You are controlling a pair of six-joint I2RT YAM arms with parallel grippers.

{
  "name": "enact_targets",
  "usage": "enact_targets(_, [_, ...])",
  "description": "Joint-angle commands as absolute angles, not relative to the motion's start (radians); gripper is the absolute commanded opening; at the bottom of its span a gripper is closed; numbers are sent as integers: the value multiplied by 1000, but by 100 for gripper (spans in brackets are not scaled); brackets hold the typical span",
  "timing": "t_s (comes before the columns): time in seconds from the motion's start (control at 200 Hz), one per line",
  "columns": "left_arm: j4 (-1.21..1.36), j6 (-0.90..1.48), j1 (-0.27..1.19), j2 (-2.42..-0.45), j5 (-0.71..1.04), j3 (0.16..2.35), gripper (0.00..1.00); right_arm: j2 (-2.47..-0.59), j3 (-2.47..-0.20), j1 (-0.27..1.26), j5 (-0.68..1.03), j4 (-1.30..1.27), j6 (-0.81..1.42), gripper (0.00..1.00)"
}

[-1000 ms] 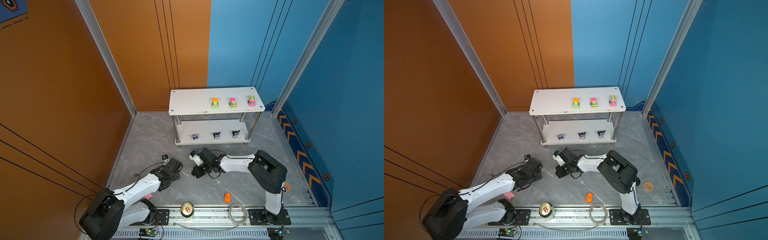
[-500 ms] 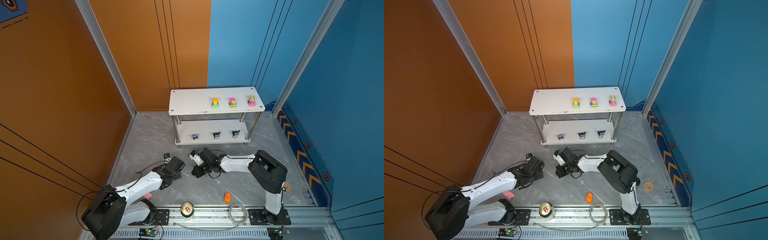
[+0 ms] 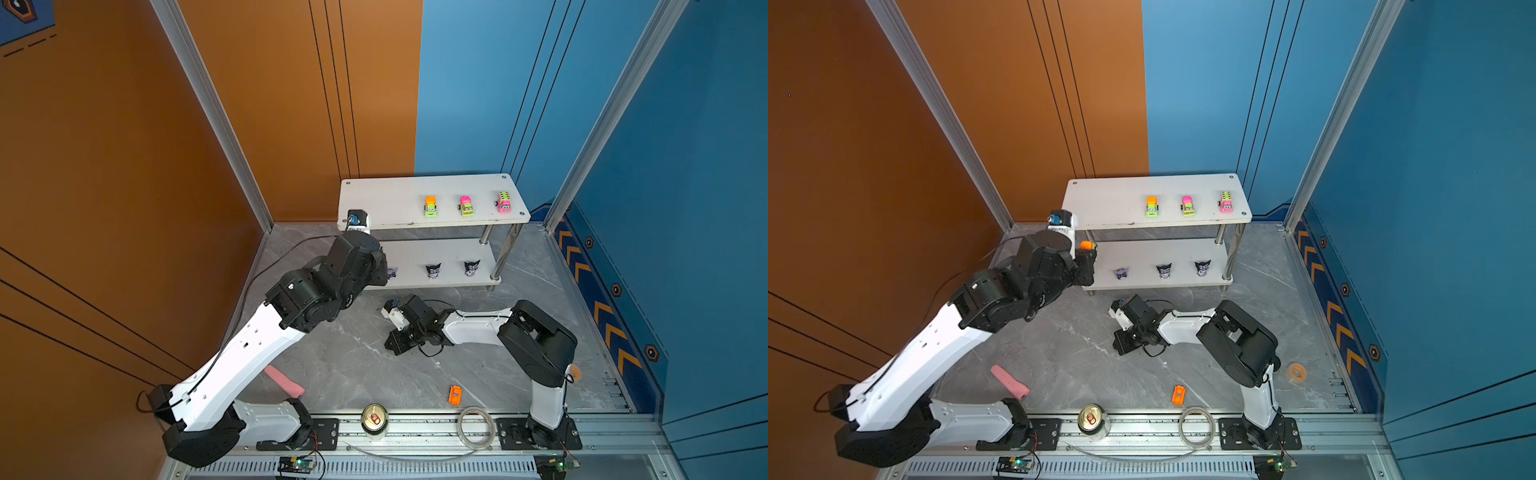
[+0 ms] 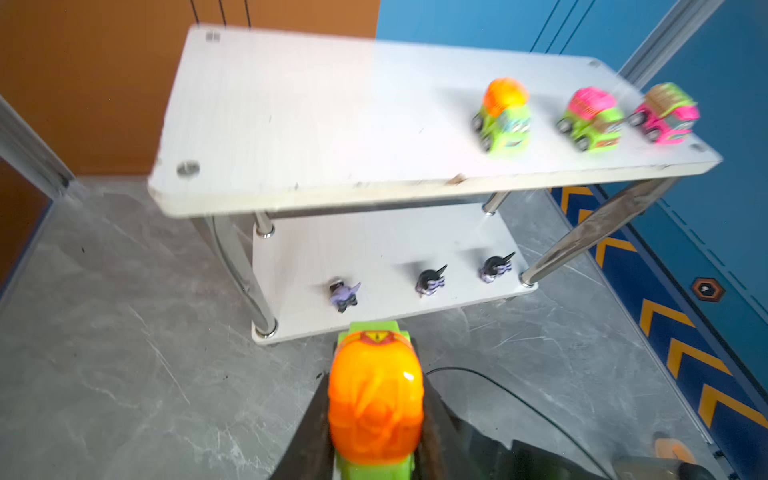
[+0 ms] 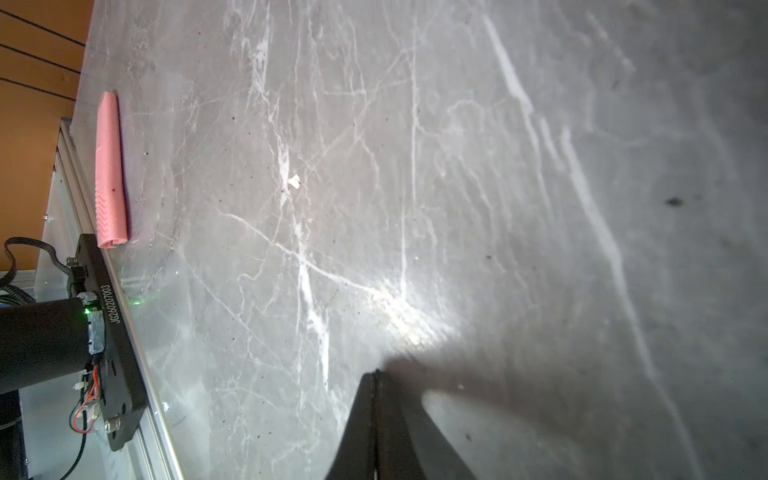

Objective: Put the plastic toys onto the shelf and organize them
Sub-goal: 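Lift the car off the table with the left gripper, then carry the car with the left gripper up over the shelf top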

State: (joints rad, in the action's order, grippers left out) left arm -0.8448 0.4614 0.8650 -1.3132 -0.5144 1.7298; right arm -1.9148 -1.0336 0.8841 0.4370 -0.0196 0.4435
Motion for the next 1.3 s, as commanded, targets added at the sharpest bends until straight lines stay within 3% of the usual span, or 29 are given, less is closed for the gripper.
enact_targets(0.0, [-1006,282,935,-1470,-666,1950,16,-1925,-1012,880,433,-8,460,5])
enact_targets(0.195, [-1042,124,955,-1714,-716,2319,17,-1916,-1006,881,431,-10,462,5])
enact_targets(0.446, [-1053,104,867,-1871,-674,2509,16,-1913,-1003,880,428,-11,466,6])
enact_targets(0.911, [-1054,258,670,-1937,-469,2504,17,-1925,-1009,887,425,-6,470,6])
enact_targets(1.292, [-1054,299,645,-1999,-399,2526,18,-1935,-1015,885,425,2,469,6])
